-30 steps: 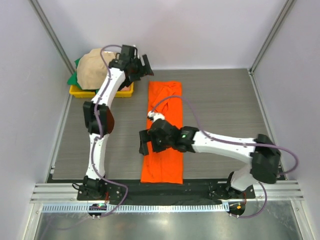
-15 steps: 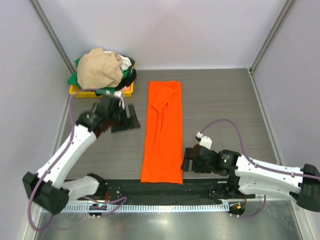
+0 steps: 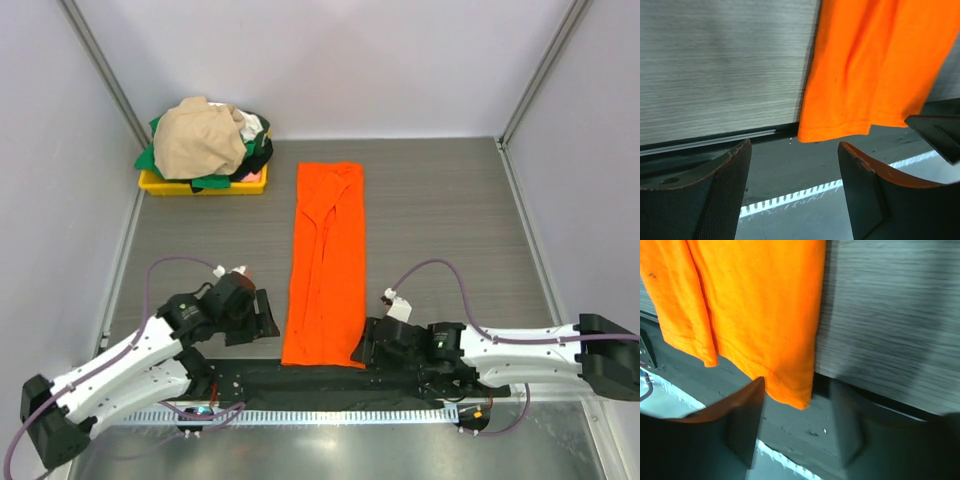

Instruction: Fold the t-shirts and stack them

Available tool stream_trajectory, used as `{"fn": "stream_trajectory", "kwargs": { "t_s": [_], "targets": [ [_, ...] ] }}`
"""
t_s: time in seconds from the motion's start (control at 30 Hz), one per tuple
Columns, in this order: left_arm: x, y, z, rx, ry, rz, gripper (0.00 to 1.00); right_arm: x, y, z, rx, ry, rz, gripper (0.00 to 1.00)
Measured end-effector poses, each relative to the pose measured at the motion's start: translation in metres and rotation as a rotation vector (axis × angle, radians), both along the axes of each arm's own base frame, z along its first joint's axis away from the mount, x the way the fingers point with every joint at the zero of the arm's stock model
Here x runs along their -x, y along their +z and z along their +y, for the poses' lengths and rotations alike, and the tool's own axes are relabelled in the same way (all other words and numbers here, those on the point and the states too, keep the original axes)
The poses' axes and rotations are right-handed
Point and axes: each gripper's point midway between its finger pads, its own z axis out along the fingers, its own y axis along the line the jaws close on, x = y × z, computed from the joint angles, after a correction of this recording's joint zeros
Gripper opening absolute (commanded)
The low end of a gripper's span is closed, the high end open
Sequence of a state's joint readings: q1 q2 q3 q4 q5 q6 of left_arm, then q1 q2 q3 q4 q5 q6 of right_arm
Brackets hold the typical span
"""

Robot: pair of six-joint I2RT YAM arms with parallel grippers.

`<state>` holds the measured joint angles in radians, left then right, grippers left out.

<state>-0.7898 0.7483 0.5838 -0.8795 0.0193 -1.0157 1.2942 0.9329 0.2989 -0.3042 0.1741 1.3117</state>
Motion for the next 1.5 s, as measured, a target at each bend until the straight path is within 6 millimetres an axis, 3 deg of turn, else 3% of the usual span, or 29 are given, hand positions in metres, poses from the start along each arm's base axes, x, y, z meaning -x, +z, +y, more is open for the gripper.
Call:
{"fn": "stream_trajectory", "kwargs": {
  "t_s": [0.2,0.43,0.6,0.83,0.9,1.0,1.1,1.2,1.27,1.4,1.5],
  "targets": [
    [0.018,-0.037,-0.015,-0.048,-0.031,0.067,0.70,0.000,-0.004,0.007,-0.016,-0.019,0.009,0.28],
    [0.029,-0.058,-0.026,-0.003,-0.015,0.083,0.69,0.003,0.000,0.002,-0.056,-0.031,0.011,0.22],
    [0.034,-0.062,-0.040,0.046,-0.032,0.081,0.64,0.003,-0.001,0.000,-0.065,-0.036,0.012,0.19],
    [0.033,-0.065,-0.059,0.083,-0.038,0.075,0.44,0.003,-0.003,-0.002,-0.061,-0.043,0.012,0.09],
    [0.034,-0.069,-0.063,0.083,-0.036,0.083,0.28,0.003,-0.004,-0.002,-0.059,-0.044,0.012,0.01],
    [0.035,-0.071,-0.067,0.077,-0.051,0.078,0.04,0.002,-0.004,-0.003,-0.056,-0.041,0.008,0.01],
    [0.031,-0.064,-0.071,0.076,-0.052,0.055,0.00,0.003,0.000,-0.004,-0.050,-0.033,0.002,0.01],
    [0.018,-0.037,-0.083,0.087,-0.051,0.002,0.00,-0.003,0.013,-0.001,-0.049,-0.030,-0.021,0.01],
    [0.005,-0.009,-0.096,0.109,-0.054,-0.052,0.00,-0.012,0.028,0.005,-0.065,-0.038,-0.041,0.01],
    [-0.025,0.035,-0.111,0.140,-0.046,-0.133,0.00,-0.054,0.060,0.012,-0.078,-0.102,-0.092,0.01],
    [-0.057,0.051,-0.107,0.113,-0.010,-0.174,0.00,-0.094,0.078,0.007,-0.051,-0.150,-0.131,0.01]
  ]
}}
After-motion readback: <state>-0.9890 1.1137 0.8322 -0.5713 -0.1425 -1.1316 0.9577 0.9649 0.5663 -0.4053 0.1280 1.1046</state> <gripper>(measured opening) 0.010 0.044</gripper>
